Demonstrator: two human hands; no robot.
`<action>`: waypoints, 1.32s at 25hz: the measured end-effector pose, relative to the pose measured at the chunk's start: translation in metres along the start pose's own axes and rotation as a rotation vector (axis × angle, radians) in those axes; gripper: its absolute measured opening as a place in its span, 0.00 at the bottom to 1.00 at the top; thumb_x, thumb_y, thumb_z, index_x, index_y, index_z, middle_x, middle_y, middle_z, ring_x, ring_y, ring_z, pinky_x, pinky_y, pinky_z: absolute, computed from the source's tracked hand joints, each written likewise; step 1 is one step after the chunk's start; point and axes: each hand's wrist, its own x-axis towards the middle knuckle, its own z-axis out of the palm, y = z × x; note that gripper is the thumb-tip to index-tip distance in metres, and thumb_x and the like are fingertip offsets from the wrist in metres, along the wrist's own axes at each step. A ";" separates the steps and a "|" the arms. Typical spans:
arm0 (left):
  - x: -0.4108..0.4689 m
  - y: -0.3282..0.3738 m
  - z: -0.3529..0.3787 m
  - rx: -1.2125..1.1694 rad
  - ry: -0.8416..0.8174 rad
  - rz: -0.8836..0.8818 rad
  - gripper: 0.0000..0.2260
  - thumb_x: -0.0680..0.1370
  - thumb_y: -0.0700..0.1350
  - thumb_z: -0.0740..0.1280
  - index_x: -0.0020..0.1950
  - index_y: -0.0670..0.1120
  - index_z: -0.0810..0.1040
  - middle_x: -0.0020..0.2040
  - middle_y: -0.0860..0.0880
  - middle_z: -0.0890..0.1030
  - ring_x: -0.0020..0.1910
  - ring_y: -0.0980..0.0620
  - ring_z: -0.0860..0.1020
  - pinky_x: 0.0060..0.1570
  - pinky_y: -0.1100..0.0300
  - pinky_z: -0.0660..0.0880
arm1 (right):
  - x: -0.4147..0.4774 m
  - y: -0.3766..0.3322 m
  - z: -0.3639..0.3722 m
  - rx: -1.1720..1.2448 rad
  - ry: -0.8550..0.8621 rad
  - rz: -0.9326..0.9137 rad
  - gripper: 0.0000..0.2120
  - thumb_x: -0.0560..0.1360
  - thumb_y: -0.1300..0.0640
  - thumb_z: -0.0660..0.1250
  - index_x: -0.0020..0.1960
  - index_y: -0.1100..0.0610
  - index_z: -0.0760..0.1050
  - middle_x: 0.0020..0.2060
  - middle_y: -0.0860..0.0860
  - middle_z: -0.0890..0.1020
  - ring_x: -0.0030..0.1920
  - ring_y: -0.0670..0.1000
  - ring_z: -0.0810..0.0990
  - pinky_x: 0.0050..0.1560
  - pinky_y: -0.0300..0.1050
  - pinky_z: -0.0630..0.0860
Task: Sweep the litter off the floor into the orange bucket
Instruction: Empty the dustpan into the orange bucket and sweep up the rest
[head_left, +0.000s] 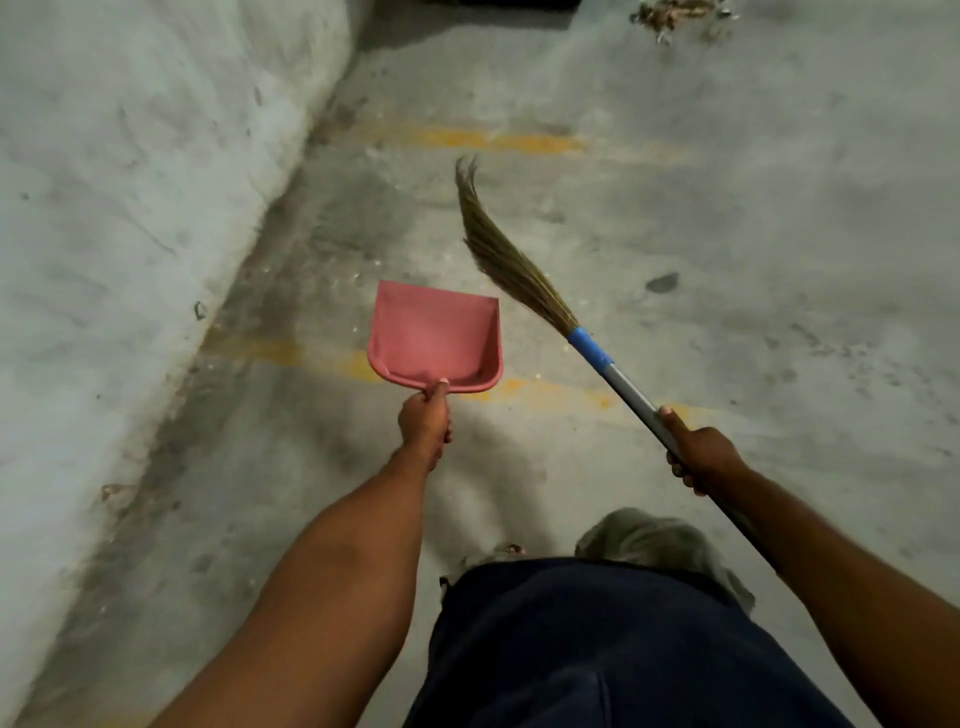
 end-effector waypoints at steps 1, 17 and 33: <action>0.013 0.020 0.021 -0.002 -0.033 0.009 0.19 0.79 0.54 0.69 0.33 0.44 0.76 0.25 0.47 0.74 0.21 0.49 0.70 0.26 0.61 0.68 | 0.015 -0.013 -0.012 0.027 0.009 0.007 0.38 0.75 0.25 0.60 0.35 0.62 0.77 0.25 0.56 0.77 0.24 0.54 0.71 0.27 0.41 0.67; 0.186 0.339 0.399 -0.001 -0.166 0.087 0.18 0.81 0.53 0.68 0.36 0.43 0.76 0.27 0.47 0.74 0.22 0.52 0.69 0.22 0.63 0.66 | 0.348 -0.256 -0.294 0.177 0.065 0.014 0.37 0.75 0.26 0.59 0.38 0.62 0.78 0.28 0.55 0.78 0.24 0.53 0.73 0.28 0.40 0.69; 0.438 0.668 0.714 0.104 -0.320 0.165 0.18 0.81 0.52 0.69 0.35 0.44 0.75 0.25 0.48 0.72 0.19 0.54 0.67 0.20 0.66 0.64 | 0.652 -0.544 -0.487 0.261 0.234 -0.038 0.37 0.74 0.25 0.61 0.37 0.61 0.78 0.29 0.55 0.78 0.25 0.53 0.73 0.27 0.41 0.70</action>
